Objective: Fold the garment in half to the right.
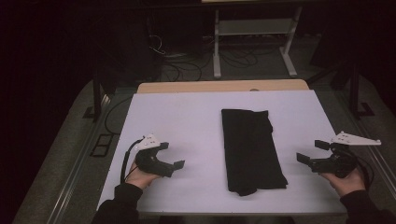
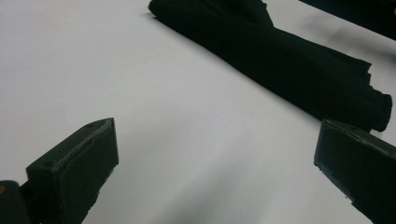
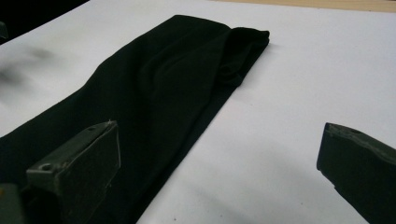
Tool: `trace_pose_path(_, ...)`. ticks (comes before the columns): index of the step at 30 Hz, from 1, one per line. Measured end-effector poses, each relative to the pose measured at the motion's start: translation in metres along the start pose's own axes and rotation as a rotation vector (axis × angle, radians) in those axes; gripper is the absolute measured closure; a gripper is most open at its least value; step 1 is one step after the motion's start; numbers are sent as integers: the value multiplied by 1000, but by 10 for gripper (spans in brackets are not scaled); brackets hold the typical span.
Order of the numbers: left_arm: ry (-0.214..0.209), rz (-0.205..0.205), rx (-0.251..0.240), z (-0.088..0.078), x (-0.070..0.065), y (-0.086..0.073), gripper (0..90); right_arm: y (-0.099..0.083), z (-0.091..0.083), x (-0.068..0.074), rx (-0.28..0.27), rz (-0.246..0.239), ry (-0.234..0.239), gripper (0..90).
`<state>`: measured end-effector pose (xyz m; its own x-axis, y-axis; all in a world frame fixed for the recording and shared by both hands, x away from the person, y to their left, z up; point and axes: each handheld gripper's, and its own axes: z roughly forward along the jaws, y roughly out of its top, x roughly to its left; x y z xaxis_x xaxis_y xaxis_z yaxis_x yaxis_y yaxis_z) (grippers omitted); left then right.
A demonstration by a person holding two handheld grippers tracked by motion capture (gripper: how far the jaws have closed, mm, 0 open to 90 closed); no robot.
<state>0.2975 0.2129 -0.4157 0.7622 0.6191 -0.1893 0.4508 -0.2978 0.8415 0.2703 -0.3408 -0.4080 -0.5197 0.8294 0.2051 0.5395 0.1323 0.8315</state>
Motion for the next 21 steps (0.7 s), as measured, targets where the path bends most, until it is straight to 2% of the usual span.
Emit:
trace_pose_path(11,46,-28,-56,-23,12,-10,0,0,1,0,3,-6,4,0)
trace_pose_path(15,65,-22,-58,-31,17,-14,0,-1,1,0,5,-5,4,0)
trace_pose_path(21,90,-38,-77,-42,26,-21,0,-1,2,-1,6,-4,7,0)
